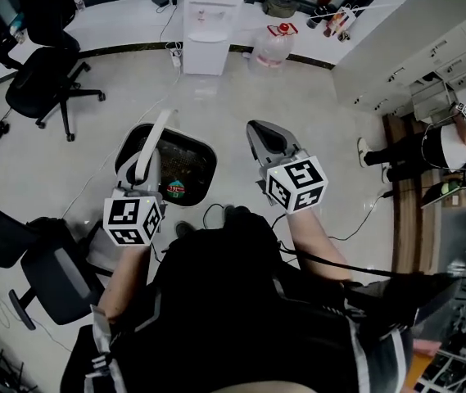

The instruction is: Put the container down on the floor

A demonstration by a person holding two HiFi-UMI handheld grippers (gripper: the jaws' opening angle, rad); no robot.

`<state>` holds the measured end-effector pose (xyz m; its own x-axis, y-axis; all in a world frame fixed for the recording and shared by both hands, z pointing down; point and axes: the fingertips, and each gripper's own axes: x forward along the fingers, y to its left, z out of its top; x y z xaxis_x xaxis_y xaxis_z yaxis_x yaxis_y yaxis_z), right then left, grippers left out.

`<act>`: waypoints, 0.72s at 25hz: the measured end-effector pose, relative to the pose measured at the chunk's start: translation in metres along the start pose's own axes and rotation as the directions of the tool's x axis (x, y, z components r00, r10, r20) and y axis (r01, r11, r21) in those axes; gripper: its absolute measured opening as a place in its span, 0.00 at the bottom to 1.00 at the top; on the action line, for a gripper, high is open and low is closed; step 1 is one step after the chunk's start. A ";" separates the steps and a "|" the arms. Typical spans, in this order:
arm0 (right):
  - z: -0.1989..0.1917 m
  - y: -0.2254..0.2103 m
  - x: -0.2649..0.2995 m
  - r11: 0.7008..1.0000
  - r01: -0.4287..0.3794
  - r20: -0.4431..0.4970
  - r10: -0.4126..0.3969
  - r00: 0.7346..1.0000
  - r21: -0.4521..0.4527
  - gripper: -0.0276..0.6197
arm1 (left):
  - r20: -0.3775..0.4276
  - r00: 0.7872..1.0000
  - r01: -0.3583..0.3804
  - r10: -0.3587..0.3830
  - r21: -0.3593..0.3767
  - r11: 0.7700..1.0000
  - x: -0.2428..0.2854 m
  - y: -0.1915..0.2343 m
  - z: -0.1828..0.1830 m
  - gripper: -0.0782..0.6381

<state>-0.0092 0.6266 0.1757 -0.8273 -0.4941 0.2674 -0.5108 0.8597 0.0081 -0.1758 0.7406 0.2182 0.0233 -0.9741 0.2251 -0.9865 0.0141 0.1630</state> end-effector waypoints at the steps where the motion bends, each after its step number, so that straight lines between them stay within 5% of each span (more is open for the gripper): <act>1: -0.001 -0.003 0.001 1.000 0.015 -0.002 -0.015 1.000 0.011 0.06 | -0.001 1.000 0.014 -0.014 0.002 1.000 0.004 0.001 0.000 0.12; 8: 0.003 -0.041 0.014 0.997 0.050 0.007 -0.050 0.999 0.060 0.06 | -0.026 0.998 0.056 -0.055 0.041 0.998 0.046 0.003 0.016 0.12; 18: 0.015 -0.134 0.067 0.997 0.018 0.059 -0.022 0.998 0.070 0.06 | -0.031 0.999 0.009 -0.007 0.058 0.998 0.133 -0.002 0.045 0.12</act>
<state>0.0005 0.4764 0.1780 -0.8280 -0.5201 0.2097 -0.5410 0.8392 -0.0547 -0.1785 0.6005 0.2044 0.0355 -0.9666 0.2539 -0.9940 -0.0079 0.1089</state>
